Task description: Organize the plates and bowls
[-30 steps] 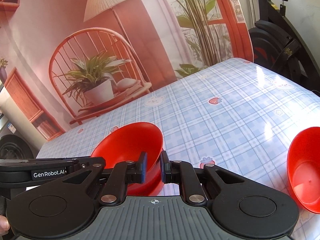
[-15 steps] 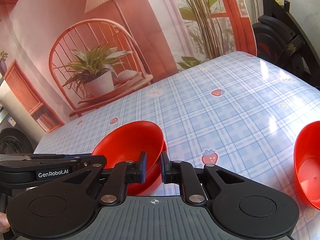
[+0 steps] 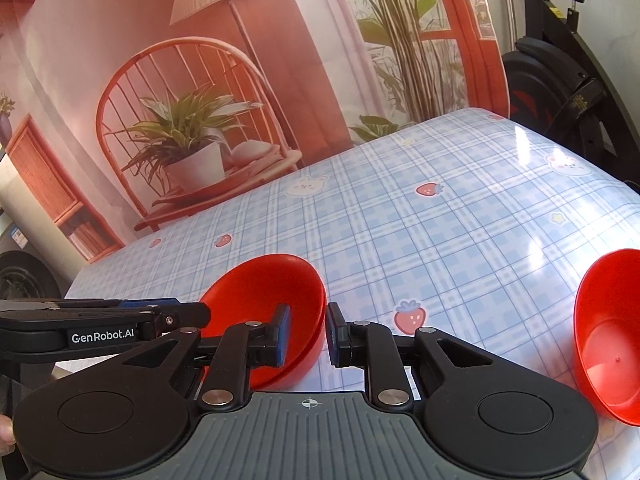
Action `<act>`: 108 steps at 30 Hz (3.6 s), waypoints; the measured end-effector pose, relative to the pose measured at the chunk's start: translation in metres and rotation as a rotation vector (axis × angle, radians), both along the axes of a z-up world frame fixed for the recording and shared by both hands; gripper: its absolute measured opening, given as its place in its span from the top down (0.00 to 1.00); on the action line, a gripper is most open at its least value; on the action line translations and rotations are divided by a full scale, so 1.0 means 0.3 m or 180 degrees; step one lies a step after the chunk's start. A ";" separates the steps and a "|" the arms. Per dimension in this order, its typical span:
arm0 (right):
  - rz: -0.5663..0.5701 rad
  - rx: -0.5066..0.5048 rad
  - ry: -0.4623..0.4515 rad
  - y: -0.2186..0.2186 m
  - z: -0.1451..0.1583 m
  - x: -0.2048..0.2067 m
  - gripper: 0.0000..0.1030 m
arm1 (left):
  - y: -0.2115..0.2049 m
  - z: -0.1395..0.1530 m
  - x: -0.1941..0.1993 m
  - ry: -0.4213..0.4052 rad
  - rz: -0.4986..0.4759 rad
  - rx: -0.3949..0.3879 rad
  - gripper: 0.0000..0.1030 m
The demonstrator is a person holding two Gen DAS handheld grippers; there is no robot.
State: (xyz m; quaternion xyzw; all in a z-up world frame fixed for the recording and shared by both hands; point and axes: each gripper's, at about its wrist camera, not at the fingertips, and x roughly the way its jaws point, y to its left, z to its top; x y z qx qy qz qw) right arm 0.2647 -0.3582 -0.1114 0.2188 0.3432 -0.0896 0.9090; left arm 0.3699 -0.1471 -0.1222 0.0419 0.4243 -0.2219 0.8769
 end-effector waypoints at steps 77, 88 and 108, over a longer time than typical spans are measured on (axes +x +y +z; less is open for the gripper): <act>-0.0773 -0.0307 -0.0164 -0.266 0.094 -0.289 0.88 | -0.271 0.071 -0.166 0.0228 -0.0637 -0.0667 0.78; -0.0198 -0.0395 -0.0310 -0.062 0.164 -0.080 0.88 | -0.001 0.166 -0.090 0.0099 0.0012 -0.0817 0.78; 0.0161 -0.0311 -0.0184 0.065 0.094 0.103 0.88 | 0.120 0.070 -0.010 0.0345 0.0282 -0.0669 0.78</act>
